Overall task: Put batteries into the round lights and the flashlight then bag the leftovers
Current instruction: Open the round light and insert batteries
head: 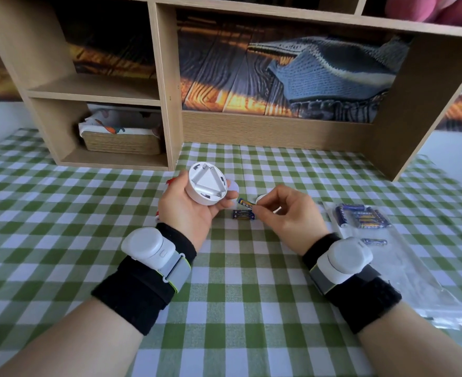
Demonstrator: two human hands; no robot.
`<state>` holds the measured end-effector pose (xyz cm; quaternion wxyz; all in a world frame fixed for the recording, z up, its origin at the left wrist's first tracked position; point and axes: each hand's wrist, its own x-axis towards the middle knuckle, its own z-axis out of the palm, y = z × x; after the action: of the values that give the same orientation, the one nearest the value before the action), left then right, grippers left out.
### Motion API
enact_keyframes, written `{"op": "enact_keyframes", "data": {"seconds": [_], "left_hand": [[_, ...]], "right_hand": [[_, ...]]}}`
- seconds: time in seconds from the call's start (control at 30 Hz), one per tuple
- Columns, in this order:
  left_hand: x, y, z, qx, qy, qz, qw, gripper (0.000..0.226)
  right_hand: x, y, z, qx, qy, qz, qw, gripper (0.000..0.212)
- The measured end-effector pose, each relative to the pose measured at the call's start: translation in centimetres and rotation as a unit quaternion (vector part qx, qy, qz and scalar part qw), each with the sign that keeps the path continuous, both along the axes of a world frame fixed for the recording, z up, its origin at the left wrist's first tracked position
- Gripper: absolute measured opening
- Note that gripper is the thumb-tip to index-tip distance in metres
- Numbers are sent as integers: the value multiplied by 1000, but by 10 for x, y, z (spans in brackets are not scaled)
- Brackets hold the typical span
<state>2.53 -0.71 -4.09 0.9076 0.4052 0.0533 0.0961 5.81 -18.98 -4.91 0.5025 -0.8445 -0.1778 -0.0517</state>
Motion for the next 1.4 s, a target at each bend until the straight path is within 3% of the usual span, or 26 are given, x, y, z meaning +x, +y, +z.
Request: {"op": "enact_keyframes", "data": {"seconds": [0.27,0.57,0.73,0.87,0.93,1.23,1.4], "left_hand": [[1,1,0,14,2,16,1000,56],[0,-1,-2,69,-1,-1,998,60],[2,-6,-1,58,10,-40,997,57],[0,-11,-3,43,16,-87,995,62],[-1,-13,-4,54,16,-103,993,62],[-3,-16,-7,81,-4,-161,984,57],[-1,-14,-8,95,-14,-110,989,58]], "right_hand": [[0,5,-5,-174,-66,41,982,7],[2,4,-7,-178,-79,45,980,6],[-6,0,6,-19,-106,39,993,38],[-9,3,8,-39,-109,65,991,75],[-8,5,7,-54,-120,67,989,82],[-9,5,7,-65,-139,47,987,68],[-2,-8,12,-72,-136,-42,987,56]]}}
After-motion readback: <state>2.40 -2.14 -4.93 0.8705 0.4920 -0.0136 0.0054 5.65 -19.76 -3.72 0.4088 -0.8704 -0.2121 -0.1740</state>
